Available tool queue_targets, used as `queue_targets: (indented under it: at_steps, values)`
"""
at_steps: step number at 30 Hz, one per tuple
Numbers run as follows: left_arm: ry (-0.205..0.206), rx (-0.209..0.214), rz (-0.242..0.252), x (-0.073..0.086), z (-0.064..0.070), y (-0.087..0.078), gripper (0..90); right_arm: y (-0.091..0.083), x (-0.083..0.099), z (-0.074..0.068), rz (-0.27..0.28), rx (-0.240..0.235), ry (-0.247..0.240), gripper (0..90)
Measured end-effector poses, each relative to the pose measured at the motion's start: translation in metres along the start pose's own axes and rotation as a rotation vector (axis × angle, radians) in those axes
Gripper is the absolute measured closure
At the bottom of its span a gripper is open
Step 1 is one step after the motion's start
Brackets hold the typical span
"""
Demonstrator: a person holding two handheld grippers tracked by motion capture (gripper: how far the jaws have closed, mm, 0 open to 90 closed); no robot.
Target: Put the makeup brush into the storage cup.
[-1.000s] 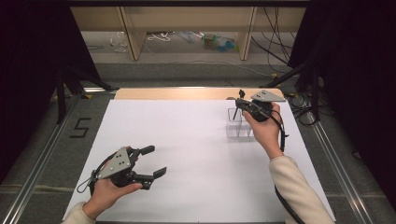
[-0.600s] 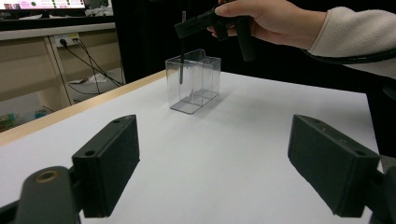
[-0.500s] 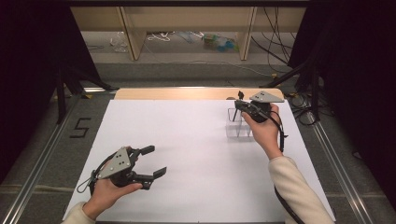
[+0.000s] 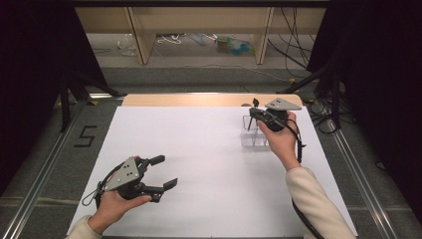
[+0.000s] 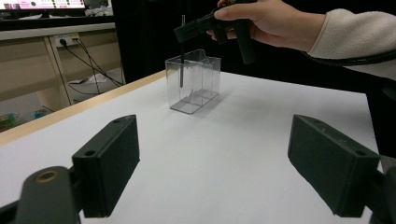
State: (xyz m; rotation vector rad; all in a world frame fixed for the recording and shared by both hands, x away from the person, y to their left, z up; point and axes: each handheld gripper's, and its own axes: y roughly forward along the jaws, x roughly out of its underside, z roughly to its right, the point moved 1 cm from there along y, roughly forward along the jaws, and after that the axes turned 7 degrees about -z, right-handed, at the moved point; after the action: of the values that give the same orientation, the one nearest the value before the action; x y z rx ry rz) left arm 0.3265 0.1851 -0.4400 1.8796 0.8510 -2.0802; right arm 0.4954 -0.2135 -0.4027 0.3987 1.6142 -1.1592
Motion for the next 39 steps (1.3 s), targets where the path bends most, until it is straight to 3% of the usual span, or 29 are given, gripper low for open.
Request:
queue_targets:
  at_steps: [18,34,36,37,38,39]
  values:
    - [-0.008,0.001,0.000,0.0002,0.0005,0.0003,16.7,0.0056,0.0068,-0.0012,-0.046,-0.010,-0.001,85.5]
    - [-0.002,0.003,0.000,0.0000,0.0002,0.0002,16.7,0.0060,0.0080,-0.0014,-0.053,-0.024,0.006,85.5]
    - [-0.007,0.002,0.000,0.0001,0.0005,0.0002,16.7,0.0067,0.0078,0.0003,-0.041,-0.009,-0.006,85.2]
    - [-0.003,0.000,0.000,0.0001,0.0003,0.0001,16.7,0.0066,0.0077,0.0006,-0.055,-0.026,-0.001,83.0]
    - [0.002,0.001,0.000,0.0000,0.0000,0.0000,16.7,0.0074,0.0078,0.0004,-0.059,-0.041,0.002,73.5]
    - [0.000,0.000,0.001,-0.0001,0.0001,0.0000,16.7,0.0074,0.0076,0.0003,-0.065,-0.058,0.004,57.9]
